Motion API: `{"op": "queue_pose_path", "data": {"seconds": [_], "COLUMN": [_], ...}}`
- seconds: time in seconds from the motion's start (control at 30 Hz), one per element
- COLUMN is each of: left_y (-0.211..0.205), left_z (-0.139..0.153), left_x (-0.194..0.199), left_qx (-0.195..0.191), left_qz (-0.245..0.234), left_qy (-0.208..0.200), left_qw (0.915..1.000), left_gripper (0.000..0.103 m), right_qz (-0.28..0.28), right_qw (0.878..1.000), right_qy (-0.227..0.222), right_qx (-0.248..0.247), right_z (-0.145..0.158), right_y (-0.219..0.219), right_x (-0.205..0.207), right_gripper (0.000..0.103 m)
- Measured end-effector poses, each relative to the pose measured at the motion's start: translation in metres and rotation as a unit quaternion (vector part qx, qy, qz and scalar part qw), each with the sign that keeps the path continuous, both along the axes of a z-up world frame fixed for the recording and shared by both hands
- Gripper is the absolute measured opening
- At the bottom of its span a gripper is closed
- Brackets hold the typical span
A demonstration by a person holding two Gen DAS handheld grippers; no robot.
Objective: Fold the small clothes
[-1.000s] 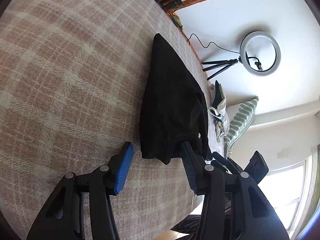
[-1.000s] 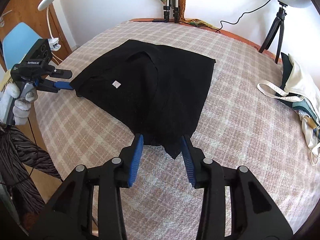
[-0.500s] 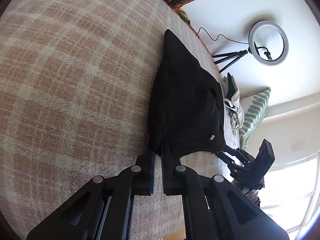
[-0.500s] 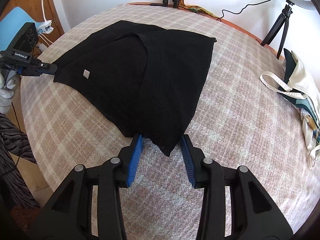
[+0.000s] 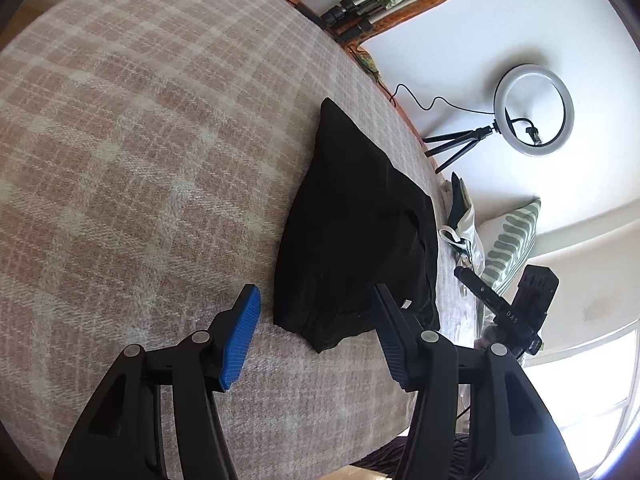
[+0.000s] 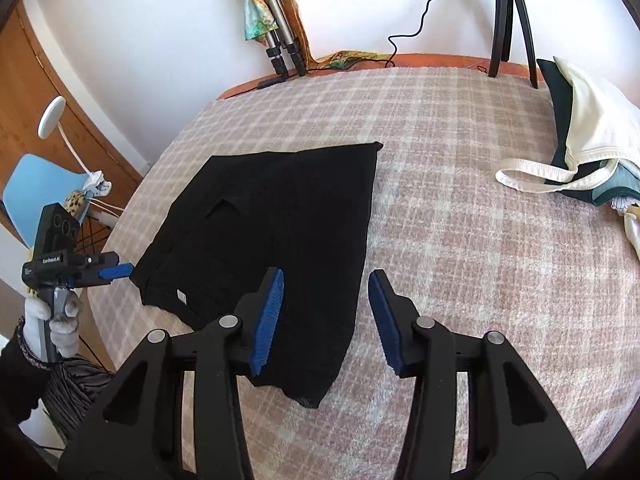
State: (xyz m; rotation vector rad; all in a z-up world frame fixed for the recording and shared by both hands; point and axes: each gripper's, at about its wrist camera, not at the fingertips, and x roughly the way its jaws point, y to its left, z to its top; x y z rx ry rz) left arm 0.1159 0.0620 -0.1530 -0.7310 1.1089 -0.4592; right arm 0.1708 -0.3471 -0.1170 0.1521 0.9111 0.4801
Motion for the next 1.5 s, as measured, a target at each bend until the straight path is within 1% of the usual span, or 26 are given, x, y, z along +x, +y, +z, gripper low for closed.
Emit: {"op": "queue_pose_path", "data": {"seconds": [0.07,0.1,0.23,0.27,0.33,0.43,0.47,0.53,0.6,0.63,0.7,0.77,0.83,0.9,1.0,1.03,1.1,1.17,1.3,1.37,1.5], "left_y": [-0.006,-0.009,-0.016,-0.016,-0.017,-0.015,-0.013,-0.011,-0.007,-0.007,-0.009,-0.010,-0.011,-0.010,-0.007,-0.008,-0.014,-0.023,-0.037,-0.044,-0.051], "left_z": [0.006,0.007,0.005,0.005,0.005,0.002,-0.001,-0.005,-0.009,-0.011,-0.013,-0.015,-0.017,-0.020,-0.027,-0.028,-0.025,-0.023,-0.022,-0.021,-0.021], "left_x": [0.000,0.001,0.006,0.007,0.008,0.008,0.007,0.005,0.002,0.001,-0.002,-0.006,-0.007,-0.008,-0.012,-0.013,-0.012,-0.009,-0.001,0.005,0.015], "left_qx": [0.018,0.024,0.035,0.039,0.048,0.052,0.050,0.045,0.019,0.004,-0.011,-0.021,-0.038,-0.061,-0.108,-0.117,-0.113,-0.110,-0.105,-0.101,-0.099], "left_qz": [0.002,0.003,-0.003,-0.004,-0.004,-0.006,-0.007,-0.006,-0.008,-0.013,-0.022,-0.019,-0.023,-0.020,-0.006,-0.004,-0.004,-0.014,-0.020,-0.023,-0.017], "left_qy": [-0.015,-0.020,-0.020,-0.022,-0.025,-0.024,-0.022,-0.013,-0.005,0.000,0.004,0.001,0.009,0.023,0.050,0.052,0.046,0.042,0.037,0.034,0.030], "left_qw": [0.9997,0.9995,0.9992,0.9990,0.9985,0.9983,0.9985,0.9989,0.9998,0.9999,0.9997,0.9996,0.9990,0.9977,0.9929,0.9918,0.9925,0.9930,0.9936,0.9940,0.9945], "left_gripper": [0.056,0.056,0.056,0.056,0.056,0.056,0.056,0.056,0.056,0.056,0.056,0.056,0.056,0.056,0.056,0.056,0.056,0.056,0.056,0.056,0.056], "right_qz": [0.004,0.006,0.025,0.028,0.024,-0.012,-0.025,-0.042,-0.051,-0.045,-0.039,-0.039,-0.034,-0.029,-0.040,-0.042,-0.041,-0.040,-0.032,-0.029,-0.021], "right_qw": [1.000,0.999,0.999,0.999,1.000,0.999,0.999,0.998,0.997,0.997,0.996,0.997,0.995,0.992,0.986,0.983,0.979,0.978,0.971,0.969,0.969], "right_qy": [-0.003,-0.001,0.008,0.009,0.009,0.040,0.038,0.053,0.056,0.058,0.063,0.057,0.067,0.088,0.110,0.117,0.124,0.121,0.128,0.130,0.128], "right_qx": [0.028,0.035,0.042,0.036,0.004,-0.030,-0.027,-0.012,0.008,0.028,0.048,0.046,0.061,0.089,0.122,0.135,0.155,0.167,0.201,0.208,0.208], "right_z": [0.004,0.005,-0.004,-0.008,-0.018,-0.038,-0.040,-0.040,-0.037,-0.035,-0.032,-0.029,-0.030,-0.036,-0.045,-0.049,-0.056,-0.057,-0.062,-0.063,-0.063], "right_y": [0.006,0.012,0.046,0.055,0.066,0.055,0.046,0.028,0.016,0.011,0.003,-0.002,-0.008,-0.015,-0.026,-0.028,-0.030,-0.028,-0.021,-0.016,-0.005], "right_x": [0.017,0.024,0.049,0.054,0.062,0.074,0.076,0.080,0.077,0.076,0.073,0.070,0.069,0.070,0.072,0.072,0.074,0.076,0.084,0.087,0.094], "right_gripper": [0.043,0.043,0.043,0.043,0.043,0.043,0.029,0.021,0.025,0.025,0.030,0.046,0.054,0.054,0.054,0.054,0.054,0.054,0.054,0.054,0.054]}}
